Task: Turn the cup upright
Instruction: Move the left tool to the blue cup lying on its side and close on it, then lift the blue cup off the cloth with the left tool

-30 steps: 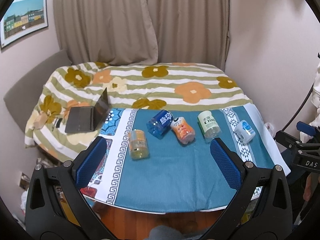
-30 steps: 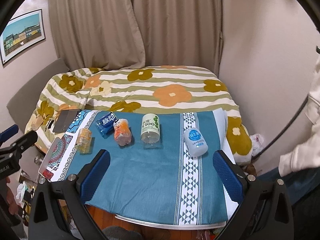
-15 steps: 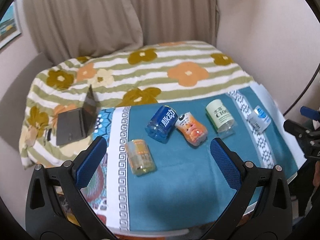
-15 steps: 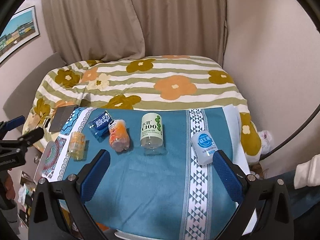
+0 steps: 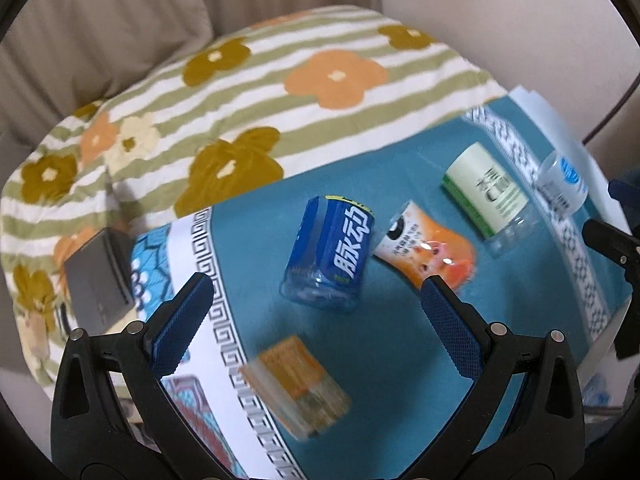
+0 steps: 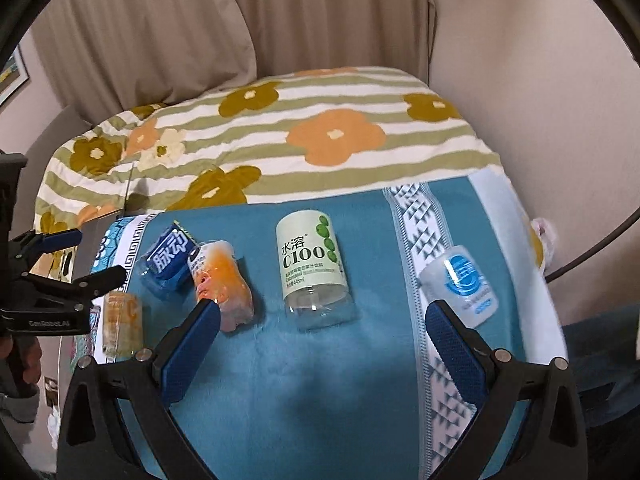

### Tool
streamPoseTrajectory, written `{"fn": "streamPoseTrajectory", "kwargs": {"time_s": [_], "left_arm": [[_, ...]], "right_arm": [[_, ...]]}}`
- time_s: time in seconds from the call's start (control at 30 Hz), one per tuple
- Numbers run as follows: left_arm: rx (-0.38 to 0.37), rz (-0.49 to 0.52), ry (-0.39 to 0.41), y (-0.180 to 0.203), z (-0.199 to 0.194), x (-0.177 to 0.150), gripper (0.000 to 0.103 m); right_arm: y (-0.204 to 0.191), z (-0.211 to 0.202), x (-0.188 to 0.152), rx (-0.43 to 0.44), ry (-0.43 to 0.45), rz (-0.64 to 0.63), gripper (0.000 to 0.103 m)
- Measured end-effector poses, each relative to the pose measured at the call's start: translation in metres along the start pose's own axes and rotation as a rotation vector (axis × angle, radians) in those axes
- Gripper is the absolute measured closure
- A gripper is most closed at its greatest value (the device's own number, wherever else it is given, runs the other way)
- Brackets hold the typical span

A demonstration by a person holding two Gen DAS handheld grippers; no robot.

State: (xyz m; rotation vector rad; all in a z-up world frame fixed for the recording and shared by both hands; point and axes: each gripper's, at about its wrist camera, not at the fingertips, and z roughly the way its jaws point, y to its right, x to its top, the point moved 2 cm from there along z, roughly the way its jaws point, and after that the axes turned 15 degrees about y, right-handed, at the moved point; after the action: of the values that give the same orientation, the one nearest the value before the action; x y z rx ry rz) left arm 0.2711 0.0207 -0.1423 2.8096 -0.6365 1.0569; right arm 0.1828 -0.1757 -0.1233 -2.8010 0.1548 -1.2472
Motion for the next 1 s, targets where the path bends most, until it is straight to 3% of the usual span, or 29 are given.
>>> {"fn": "streamPoseTrajectory", "kwargs": {"time_s": [0.2,0.47,0.67,1.0], "left_arm": [[-0.075,0.077,-0.096,0.002,0.049,-0.005,0.0],[-0.133,0.074,-0.18,0.0,0.085,-0.01,0.0],[-0.147,0.06,-0.235,0.0,0.099,-0.019,0.034],[-0.15,0.034,-0.23,-0.005,0.092,-0.023,0.035]], "right_arm": [[-0.009,0.027,0.001,-0.031,-0.034,0.013,0.001],[-0.016,0.045,-0.006,-0.068,-0.06,-0.001,0.001],[-0.014,0.055,-0.009,-0.071,-0.086,0.053,0.001],[-0.02,0.056,-0.009,-0.054,-0.088,0.056,0.001]]}}
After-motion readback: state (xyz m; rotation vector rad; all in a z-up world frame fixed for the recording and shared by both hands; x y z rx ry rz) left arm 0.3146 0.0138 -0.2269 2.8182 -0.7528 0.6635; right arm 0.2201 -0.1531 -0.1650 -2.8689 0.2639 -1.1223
